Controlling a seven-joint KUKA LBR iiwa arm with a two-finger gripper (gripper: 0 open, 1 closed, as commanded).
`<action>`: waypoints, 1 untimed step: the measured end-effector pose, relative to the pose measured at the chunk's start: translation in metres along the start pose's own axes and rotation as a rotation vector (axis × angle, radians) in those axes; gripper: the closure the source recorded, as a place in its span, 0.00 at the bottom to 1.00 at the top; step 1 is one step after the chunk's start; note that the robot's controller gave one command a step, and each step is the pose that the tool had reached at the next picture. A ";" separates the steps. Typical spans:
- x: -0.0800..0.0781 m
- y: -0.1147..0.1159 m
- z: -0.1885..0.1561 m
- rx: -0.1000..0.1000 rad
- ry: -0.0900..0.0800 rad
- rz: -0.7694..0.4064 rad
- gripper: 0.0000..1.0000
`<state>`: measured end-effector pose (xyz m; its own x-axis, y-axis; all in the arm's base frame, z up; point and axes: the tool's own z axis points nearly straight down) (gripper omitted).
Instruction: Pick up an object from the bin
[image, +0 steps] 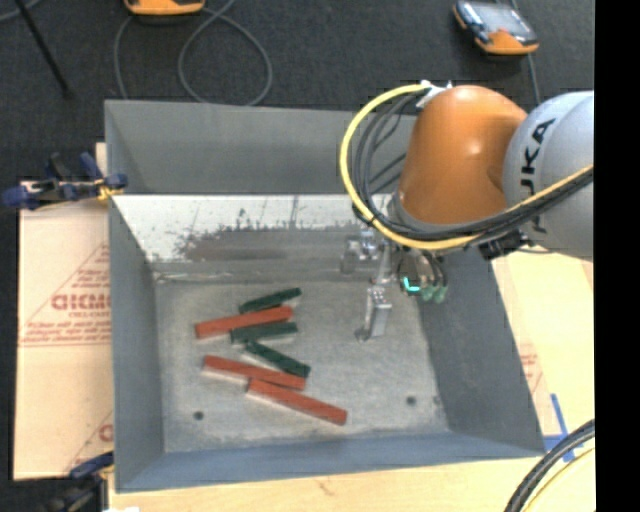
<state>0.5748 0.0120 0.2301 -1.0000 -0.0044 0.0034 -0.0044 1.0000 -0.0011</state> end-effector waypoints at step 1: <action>0.029 0.081 0.161 -0.001 -0.011 -0.129 0.00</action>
Offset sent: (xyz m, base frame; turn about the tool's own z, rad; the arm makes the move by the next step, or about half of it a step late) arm -0.0312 0.0801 -0.1601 -0.1233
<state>0.5454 0.0924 0.0696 -0.9911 -0.1333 -0.0074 -0.1333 0.9911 -0.0005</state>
